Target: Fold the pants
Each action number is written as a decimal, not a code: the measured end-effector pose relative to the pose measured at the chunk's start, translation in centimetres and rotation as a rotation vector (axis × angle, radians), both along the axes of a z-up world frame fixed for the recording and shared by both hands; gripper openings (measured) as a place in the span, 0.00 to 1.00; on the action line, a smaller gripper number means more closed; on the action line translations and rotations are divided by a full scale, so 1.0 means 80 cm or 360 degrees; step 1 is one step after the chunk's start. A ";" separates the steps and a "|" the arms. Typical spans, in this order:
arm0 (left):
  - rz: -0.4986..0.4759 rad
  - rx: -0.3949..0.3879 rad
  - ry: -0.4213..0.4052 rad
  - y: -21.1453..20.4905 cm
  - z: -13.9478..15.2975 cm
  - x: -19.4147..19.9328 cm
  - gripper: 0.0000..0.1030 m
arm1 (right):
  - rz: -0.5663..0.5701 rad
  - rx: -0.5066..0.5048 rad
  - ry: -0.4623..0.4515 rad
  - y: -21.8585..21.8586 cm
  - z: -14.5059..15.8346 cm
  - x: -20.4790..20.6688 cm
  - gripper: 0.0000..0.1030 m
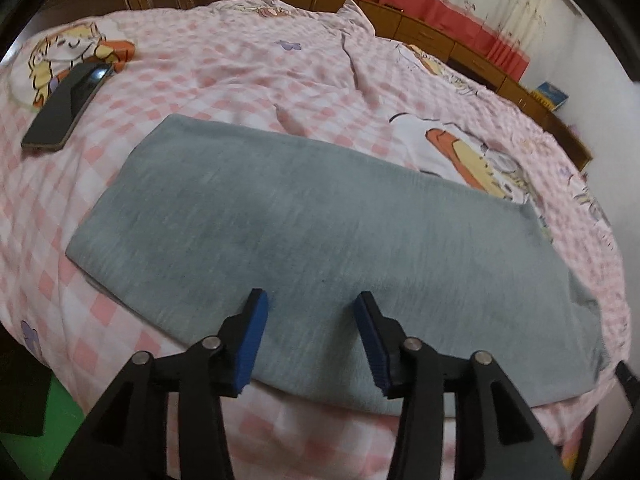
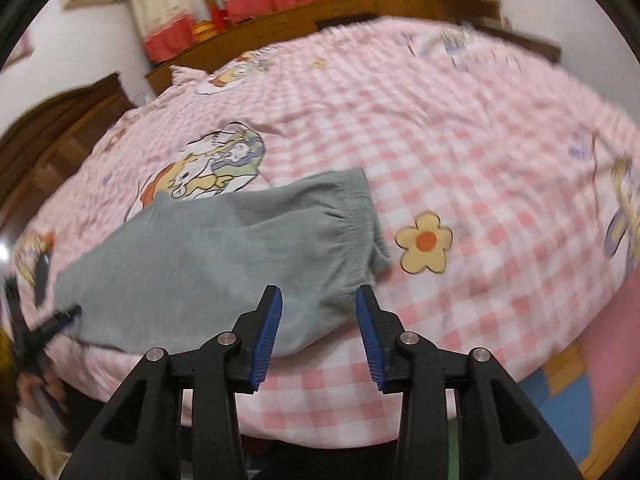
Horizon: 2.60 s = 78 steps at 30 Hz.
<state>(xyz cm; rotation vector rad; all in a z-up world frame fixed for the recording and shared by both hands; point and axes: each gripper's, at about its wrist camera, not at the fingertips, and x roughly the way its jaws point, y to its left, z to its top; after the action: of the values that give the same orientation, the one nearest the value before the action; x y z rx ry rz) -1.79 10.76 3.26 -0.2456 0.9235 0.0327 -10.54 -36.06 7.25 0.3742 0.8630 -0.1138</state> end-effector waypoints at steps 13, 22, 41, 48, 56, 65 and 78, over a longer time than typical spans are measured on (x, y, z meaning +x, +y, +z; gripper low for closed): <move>-0.0033 0.0098 0.0029 -0.020 -0.007 -0.008 0.54 | 0.0029 0.0375 0.0321 -0.040 -0.034 0.070 0.15; -0.0043 0.0138 0.0039 -0.026 -0.009 -0.008 0.55 | 0.0179 0.0099 -0.0200 -0.042 0.054 0.048 0.11; -0.0048 0.0282 0.0065 -0.045 -0.016 -0.006 0.57 | 0.0280 -0.0186 -0.0039 -0.075 -0.007 0.096 0.58; -0.0060 0.0304 0.0082 -0.047 -0.016 -0.004 0.57 | 0.0383 -0.0037 0.0120 -0.064 -0.067 0.180 0.37; -0.0104 0.0347 0.0063 -0.061 -0.021 0.005 0.59 | 0.0185 -0.0129 0.0079 -0.077 -0.073 0.180 0.15; -0.0143 0.0350 0.0061 -0.059 -0.024 0.009 0.64 | 0.0144 -0.0224 0.0028 -0.074 -0.022 0.145 0.36; -0.0175 0.0271 0.0067 -0.047 -0.031 0.007 0.82 | 0.0409 -0.0401 0.0158 0.030 -0.062 0.093 0.38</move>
<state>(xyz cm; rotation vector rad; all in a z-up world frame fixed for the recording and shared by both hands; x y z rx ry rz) -1.25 6.98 0.76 -0.0361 0.9689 0.0148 -3.08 -33.62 2.25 0.0207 0.9751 -0.0024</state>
